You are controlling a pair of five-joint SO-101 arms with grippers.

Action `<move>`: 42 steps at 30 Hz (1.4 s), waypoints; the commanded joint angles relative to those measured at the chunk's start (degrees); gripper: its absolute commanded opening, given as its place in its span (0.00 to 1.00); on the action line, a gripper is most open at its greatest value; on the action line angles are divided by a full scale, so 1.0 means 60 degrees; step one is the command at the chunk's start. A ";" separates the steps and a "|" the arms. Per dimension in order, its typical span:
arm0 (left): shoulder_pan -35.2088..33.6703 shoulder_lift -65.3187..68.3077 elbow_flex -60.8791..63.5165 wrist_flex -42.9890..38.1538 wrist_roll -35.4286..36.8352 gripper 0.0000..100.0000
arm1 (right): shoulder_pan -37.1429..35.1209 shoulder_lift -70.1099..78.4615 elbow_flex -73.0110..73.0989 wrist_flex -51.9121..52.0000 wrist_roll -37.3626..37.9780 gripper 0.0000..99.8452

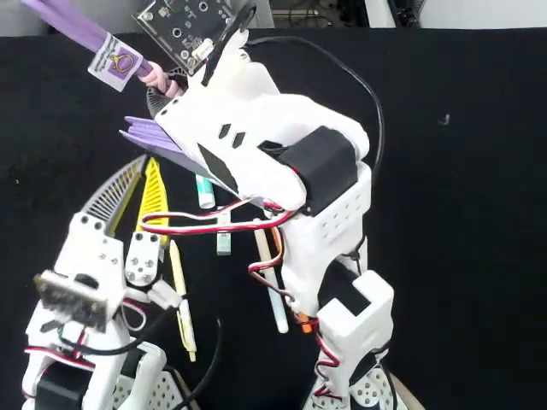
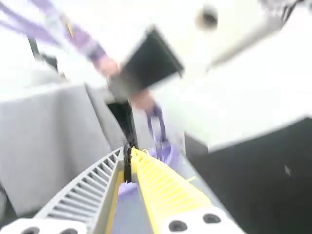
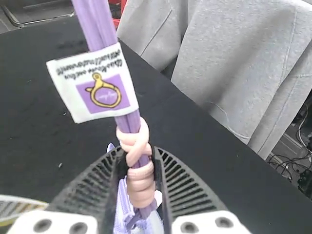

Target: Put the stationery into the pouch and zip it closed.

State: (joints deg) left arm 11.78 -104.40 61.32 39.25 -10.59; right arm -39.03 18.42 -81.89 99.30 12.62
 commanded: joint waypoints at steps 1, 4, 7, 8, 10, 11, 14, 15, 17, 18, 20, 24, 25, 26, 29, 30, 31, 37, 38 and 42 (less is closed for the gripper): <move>0.0081 0.0015 -0.0271 -0.1289 0.0015 0.03 | -0.0117 -0.0520 -0.0007 0.0322 -0.0059 0.01; 0.0081 0.0015 -0.0007 -0.1817 0.0015 0.03 | -0.0117 -0.0520 -0.0007 0.0322 -0.0059 0.01; 0.0037 0.0015 0.0593 -0.2696 0.0000 0.03 | -0.0132 -0.0520 -0.0051 0.0322 -0.0059 0.01; -0.0154 0.0015 0.0813 -0.3033 0.0000 0.03 | -0.0117 -0.0520 -0.0081 0.0322 -0.0059 0.01; -0.0872 0.0029 0.1297 -0.3766 0.0088 0.03 | -0.0103 -0.0535 -0.0081 0.0322 -0.0059 0.01; -0.1267 0.0073 0.1575 -0.4176 0.0088 0.03 | -0.0103 -0.0535 -0.0081 0.0322 -0.0059 0.01; -0.1956 0.0088 0.2791 -0.5495 0.0103 0.03 | -0.0117 -0.0535 -0.0066 0.0337 -0.0059 0.01; -0.1971 0.0088 0.3319 -0.5963 0.0103 0.03 | -0.0117 -0.0535 -0.0066 0.0337 -0.0059 0.01; -0.2029 0.0073 0.4256 -0.6769 0.0103 0.03 | -0.0103 -0.0535 -0.0081 0.0337 -0.0059 0.01; -0.2029 0.0044 0.4681 -0.7062 0.0103 0.03 | -0.0103 -0.0535 -0.0081 0.0337 -0.0059 0.01; -0.2044 0.0029 0.5399 -0.7575 0.0103 0.03 | -0.0103 -0.0637 0.0007 0.0337 -0.0059 0.01; -0.2410 0.0044 0.6000 -0.7868 0.0103 0.03 | 0.0000 -0.1297 0.0432 0.0337 0.0000 0.01; -0.2630 0.0029 0.6000 -0.7795 0.0103 0.03 | 0.0220 -0.1531 0.0608 0.0322 0.0015 0.01; -0.2894 0.0015 0.5956 -0.7722 0.0103 0.03 | 0.0440 -0.1766 0.0711 0.0322 0.0015 0.01; -0.3714 0.0103 0.6000 -0.7692 0.0601 0.03 | 0.1260 -0.2425 0.0813 0.0322 0.0029 0.01; -0.3934 0.0103 0.6000 -0.7502 0.0982 0.03 | 0.1626 -0.2645 0.0813 0.0322 0.0029 0.01; -0.4095 0.0029 0.6000 -0.7282 0.1451 0.03 | 0.1934 -0.2835 0.0857 0.0322 0.0029 0.01; -0.4139 0.0044 0.6000 -0.6491 0.3077 0.03 | 0.3941 -0.3158 0.1150 0.0103 0.0029 0.01; -0.4139 0.0044 0.6000 -0.6476 0.3121 0.03 | 0.4264 -0.3084 0.1165 -0.0044 0.0029 0.01; -0.4139 0.0103 0.6000 -0.6462 0.3106 0.03 | 0.5626 -0.2484 0.1370 -0.0747 -0.0015 0.01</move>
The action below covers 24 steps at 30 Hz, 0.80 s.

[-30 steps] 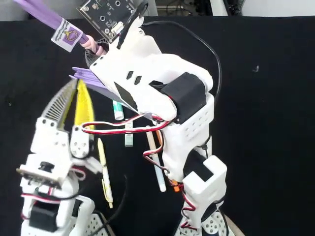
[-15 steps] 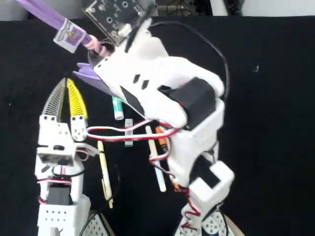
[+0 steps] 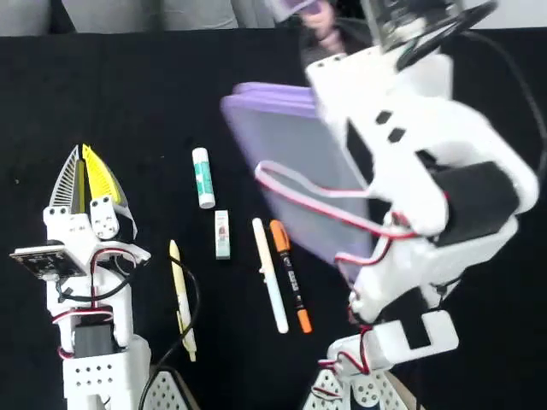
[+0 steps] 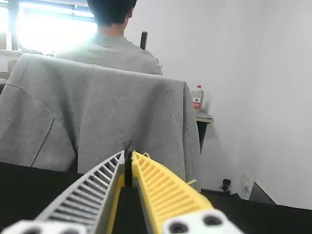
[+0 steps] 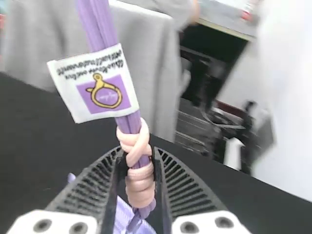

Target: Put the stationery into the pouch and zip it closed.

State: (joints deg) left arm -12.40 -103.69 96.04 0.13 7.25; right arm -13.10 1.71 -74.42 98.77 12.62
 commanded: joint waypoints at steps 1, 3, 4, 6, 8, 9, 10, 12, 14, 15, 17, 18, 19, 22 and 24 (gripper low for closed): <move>-0.0110 -0.0015 0.0212 0.0059 0.0132 0.03 | 0.1582 0.0491 0.0183 -0.0850 -0.0044 0.01; -0.0110 -0.0015 0.0212 0.0059 0.0132 0.03 | 0.2066 0.0974 0.0344 -0.1231 -0.0044 0.01; -0.0110 -0.0015 0.0212 0.0059 0.0132 0.03 | 0.2315 0.1209 0.0359 -0.1436 -0.0044 0.01; -0.0110 -0.0015 0.0212 0.0059 0.0132 0.03 | 0.2769 0.1722 0.0374 -0.1963 -0.0073 0.01; -0.0110 -0.0015 0.0212 0.0073 0.0132 0.03 | 0.3238 0.2264 0.0403 -0.2520 -0.0425 0.01; -0.0110 -0.0015 0.0212 0.0073 0.0132 0.03 | 0.3443 0.2557 0.0418 -0.2740 -0.0806 0.01; -0.0110 -0.0015 0.0212 0.0073 0.0132 0.03 | 0.3590 0.2835 0.0418 -0.2930 -0.1201 0.01; -0.0110 -0.0015 0.0212 0.0249 0.0132 0.03 | 0.3736 0.3363 0.0344 -0.3297 -0.1890 0.01; 0.0081 -0.0015 0.0212 0.0381 0.0132 0.03 | 0.3722 0.3670 0.0271 -0.3736 -0.2505 0.01; 0.0212 -0.0015 0.0212 0.0396 0.0132 0.03 | 0.3707 0.3758 0.0183 -0.3810 -0.2813 0.01; 0.0432 -0.0015 0.0212 0.0410 0.0132 0.03 | 0.3560 0.3802 0.0007 -0.3780 -0.3341 0.01; 0.0462 -0.0015 0.0227 0.0425 0.0132 0.03 | 0.3473 0.3802 -0.0051 -0.3707 -0.3546 0.01; 0.0462 -0.0015 0.0227 0.0557 0.0132 0.03 | 0.3385 0.3788 -0.0095 -0.3590 -0.3692 0.01; 0.0491 -0.0073 0.0227 0.0689 0.0132 0.03 | 0.2974 0.3744 -0.0432 -0.3502 -0.3883 0.01; 0.0491 -0.0073 0.0227 0.0718 0.0132 0.03 | 0.2711 0.3744 -0.0974 -0.3502 -0.3941 0.01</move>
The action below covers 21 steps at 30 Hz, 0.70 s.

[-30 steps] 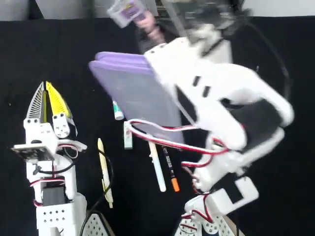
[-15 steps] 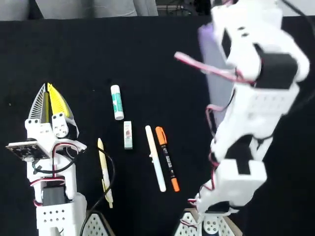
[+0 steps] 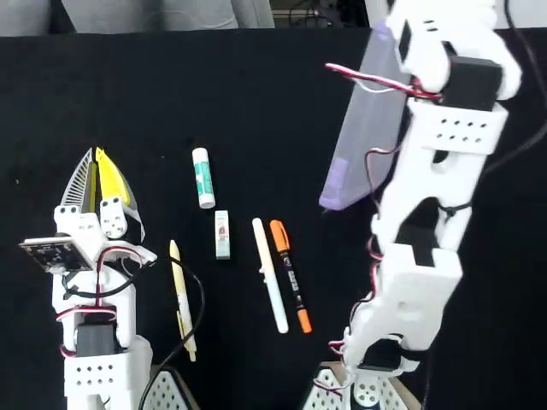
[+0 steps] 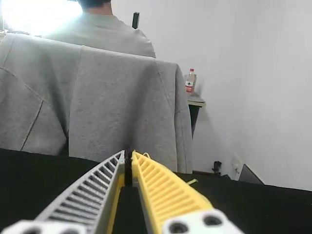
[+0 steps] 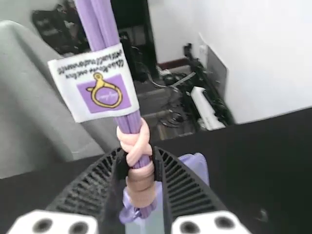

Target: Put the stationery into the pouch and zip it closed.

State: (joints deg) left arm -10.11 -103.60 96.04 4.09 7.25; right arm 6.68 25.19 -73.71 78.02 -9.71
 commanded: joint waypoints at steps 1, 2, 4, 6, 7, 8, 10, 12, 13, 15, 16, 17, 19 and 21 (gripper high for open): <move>0.0110 -0.0088 0.0227 0.0059 0.0132 0.03 | -0.0689 -0.0168 -0.1370 -0.0044 -0.0220 0.01; 0.0110 -0.0088 0.0227 0.0059 0.0132 0.03 | -0.0821 -0.0154 -0.1648 -0.0059 -0.0220 0.01; 0.0110 -0.0073 0.0227 0.0059 0.0132 0.03 | -0.1099 -0.0110 -0.2015 -0.0117 -0.0220 0.01; 0.0110 -0.0073 0.0227 0.0073 0.0132 0.03 | -0.1377 -0.0081 -0.2073 -0.0234 -0.0220 0.01; 0.0095 -0.0073 0.0227 0.0073 0.0132 0.03 | -0.1495 -0.0081 -0.1971 -0.0440 -0.0220 0.01; 0.0095 -0.0073 0.0227 0.0073 0.0132 0.03 | -0.1597 -0.0066 -0.1766 -0.0689 -0.0220 0.01; 0.0081 -0.0073 0.0227 0.0073 0.0132 0.03 | -0.1729 0.0022 -0.1414 -0.1260 -0.0220 0.01; 0.0066 -0.0073 0.0227 0.0073 0.0132 0.03 | -0.1802 0.0139 -0.1077 -0.1685 -0.0484 0.01; 0.0066 -0.0073 0.0227 0.0073 0.0132 0.03 | -0.1788 0.0198 -0.0974 -0.1832 -0.0733 0.01; 0.0066 -0.0073 0.0227 0.0073 0.0132 0.03 | -0.1758 0.0359 -0.0799 -0.1949 -0.1128 0.01; 0.0066 -0.0073 0.0227 0.0073 0.0132 0.03 | -0.1758 0.0462 -0.0769 -0.1919 -0.1216 0.01; 0.0066 -0.0073 0.0227 0.0073 0.0132 0.03 | -0.1758 0.0564 -0.0725 -0.1875 -0.1260 0.01; 0.0066 -0.0073 0.0227 0.0073 0.0132 0.03 | -0.1788 0.0769 -0.0740 -0.1553 -0.1275 0.01; 0.0066 -0.0073 0.0227 0.0073 0.0132 0.03 | -0.1802 0.0872 -0.0769 -0.1070 -0.1275 0.01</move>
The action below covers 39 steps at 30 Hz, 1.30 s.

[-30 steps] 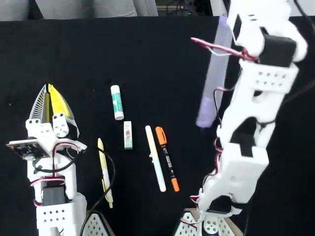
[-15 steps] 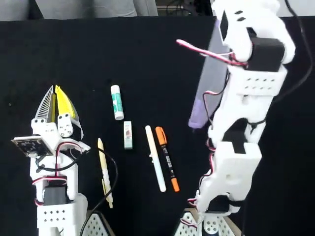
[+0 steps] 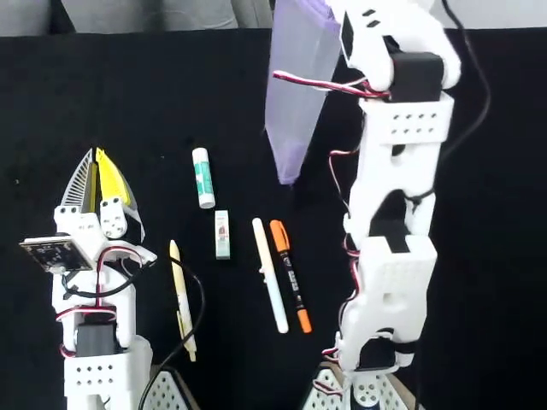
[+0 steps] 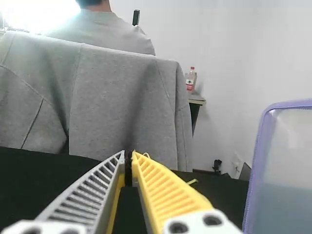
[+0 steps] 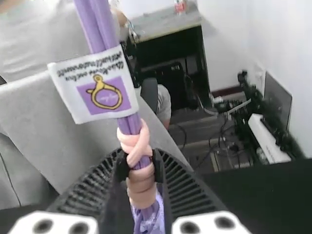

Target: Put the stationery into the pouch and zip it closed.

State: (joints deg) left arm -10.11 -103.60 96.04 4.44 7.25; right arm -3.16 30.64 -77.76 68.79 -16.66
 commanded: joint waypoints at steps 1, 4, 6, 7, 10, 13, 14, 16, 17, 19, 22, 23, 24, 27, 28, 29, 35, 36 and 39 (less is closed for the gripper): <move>0.0066 -0.0073 0.0227 0.0015 0.0132 0.03 | -0.0161 -0.0037 -0.0110 0.0777 -0.0117 0.01; 0.0066 -0.0073 0.0227 0.0015 0.0132 0.03 | -0.0205 -0.0022 -0.0579 0.1919 -0.0132 0.01; 0.0066 -0.0073 0.0227 0.0015 0.0132 0.03 | -0.0337 -0.0022 -0.1165 0.2784 -0.0088 0.01; 0.0066 -0.0073 0.0227 0.0015 0.0132 0.03 | -0.0381 -0.0022 -0.1546 0.3223 -0.0088 0.01; 0.0051 -0.0073 0.0227 0.0015 0.0132 0.03 | -0.0806 -0.0022 -0.3011 0.4733 0.0073 0.01; 0.0051 -0.0073 0.0227 0.0015 0.0132 0.03 | -0.1538 -0.0505 -0.2689 0.5421 0.1026 0.01; 0.0051 -0.0073 0.0227 0.0015 0.0132 0.03 | -0.1744 -0.0696 -0.2337 0.5421 0.1436 0.01; 0.0051 -0.0073 0.0227 0.0015 0.0132 0.03 | -0.1875 -0.1136 -0.1429 0.5421 0.1993 0.01; 0.0051 -0.0073 0.0227 0.0015 0.0132 0.03 | -0.1905 -0.1429 -0.0989 0.5421 0.2081 0.01; 0.0051 -0.0088 0.0227 0.0015 0.0132 0.03 | -0.1861 -0.2029 -0.0066 0.5421 0.2125 0.01; 0.0051 -0.0088 0.0227 0.0015 0.0132 0.03 | -0.1568 -0.3216 0.1619 0.5421 0.2125 0.01; 0.0051 -0.0088 0.0227 0.0015 0.0132 0.03 | -0.1436 -0.3670 0.2278 0.5407 0.2139 0.01; 0.0037 -0.0088 0.0227 0.0015 0.0132 0.03 | -0.1304 -0.4139 0.2894 0.5407 0.2139 0.01; 0.0037 -0.0088 0.0227 0.0015 0.0132 0.03 | -0.1011 -0.5604 0.4637 0.5407 0.2154 0.01; 0.0037 -0.0088 0.0227 0.0015 0.0132 0.03 | -0.0967 -0.6073 0.5165 0.5392 0.2154 0.01; 0.0037 -0.0088 0.0227 0.0015 0.0132 0.03 | -0.0952 -0.6557 0.5678 0.5392 0.2168 0.01; 0.0037 -0.0088 0.0227 0.0015 0.0132 0.03 | -0.0967 -0.9297 0.8549 0.5319 0.2491 0.01; 0.0037 -0.0088 0.0227 0.0015 0.0132 0.03 | -0.0967 -0.9722 0.9004 0.5304 0.2711 0.01; 0.0051 -0.0073 0.0227 0.0015 0.0132 0.03 | -0.0952 -1.1040 1.0542 0.5040 0.3121 0.01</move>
State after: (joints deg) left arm -10.11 -103.60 96.04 4.44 7.25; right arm -10.29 -24.92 -24.31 99.38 -0.84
